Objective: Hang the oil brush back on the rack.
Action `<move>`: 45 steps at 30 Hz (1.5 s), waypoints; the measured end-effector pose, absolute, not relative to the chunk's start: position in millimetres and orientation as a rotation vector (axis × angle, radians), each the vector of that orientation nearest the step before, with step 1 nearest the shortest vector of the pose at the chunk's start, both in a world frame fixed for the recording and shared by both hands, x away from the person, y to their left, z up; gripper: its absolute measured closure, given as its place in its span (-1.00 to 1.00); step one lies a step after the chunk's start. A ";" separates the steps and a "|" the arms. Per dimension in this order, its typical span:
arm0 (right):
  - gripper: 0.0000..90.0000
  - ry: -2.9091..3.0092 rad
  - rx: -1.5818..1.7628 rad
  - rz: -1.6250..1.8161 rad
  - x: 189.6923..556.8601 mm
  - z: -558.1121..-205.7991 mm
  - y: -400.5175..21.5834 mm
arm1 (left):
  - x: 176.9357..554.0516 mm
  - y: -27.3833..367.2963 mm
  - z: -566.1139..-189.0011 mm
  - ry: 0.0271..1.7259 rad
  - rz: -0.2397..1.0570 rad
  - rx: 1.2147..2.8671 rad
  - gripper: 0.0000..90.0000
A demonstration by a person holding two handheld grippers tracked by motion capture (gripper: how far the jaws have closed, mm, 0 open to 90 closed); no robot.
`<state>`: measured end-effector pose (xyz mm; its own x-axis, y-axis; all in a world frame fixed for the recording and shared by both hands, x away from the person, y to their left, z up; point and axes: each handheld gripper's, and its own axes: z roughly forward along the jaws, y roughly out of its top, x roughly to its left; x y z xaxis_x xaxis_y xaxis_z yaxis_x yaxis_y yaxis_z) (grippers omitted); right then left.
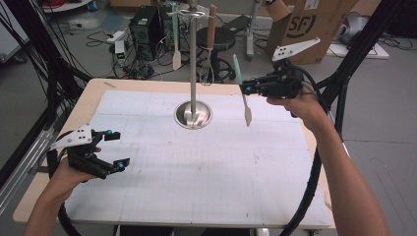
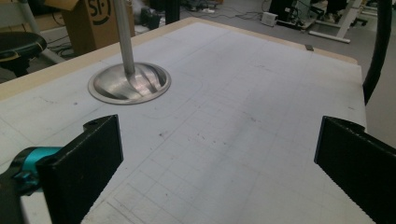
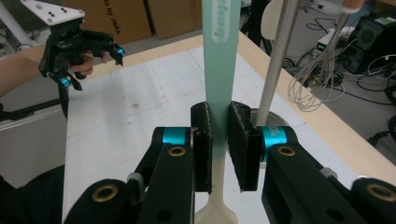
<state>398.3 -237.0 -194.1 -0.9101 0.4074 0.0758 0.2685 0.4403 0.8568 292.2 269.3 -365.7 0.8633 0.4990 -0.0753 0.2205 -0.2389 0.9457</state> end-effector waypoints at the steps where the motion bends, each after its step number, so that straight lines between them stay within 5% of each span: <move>1: 0.77 2.537 0.598 1.471 401.2 -190.5 -236.8 | 292.3 269.1 -366.2 0.543 0.283 1.825 -0.96; 27: 0.77 2.540 0.555 1.451 455.8 -143.7 -218.2 | 292.5 269.0 -366.7 0.540 0.279 1.822 -0.96; 45: 0.77 2.519 0.586 1.465 484.9 -143.4 -213.3 | 292.5 268.8 -367.2 0.543 0.275 1.825 -0.96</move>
<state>484.9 -213.3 -143.4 -0.9084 0.4150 0.0505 0.2490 0.4402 0.8627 292.5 268.8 -367.2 0.8656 0.4940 -0.0824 0.2262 -0.2388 0.9444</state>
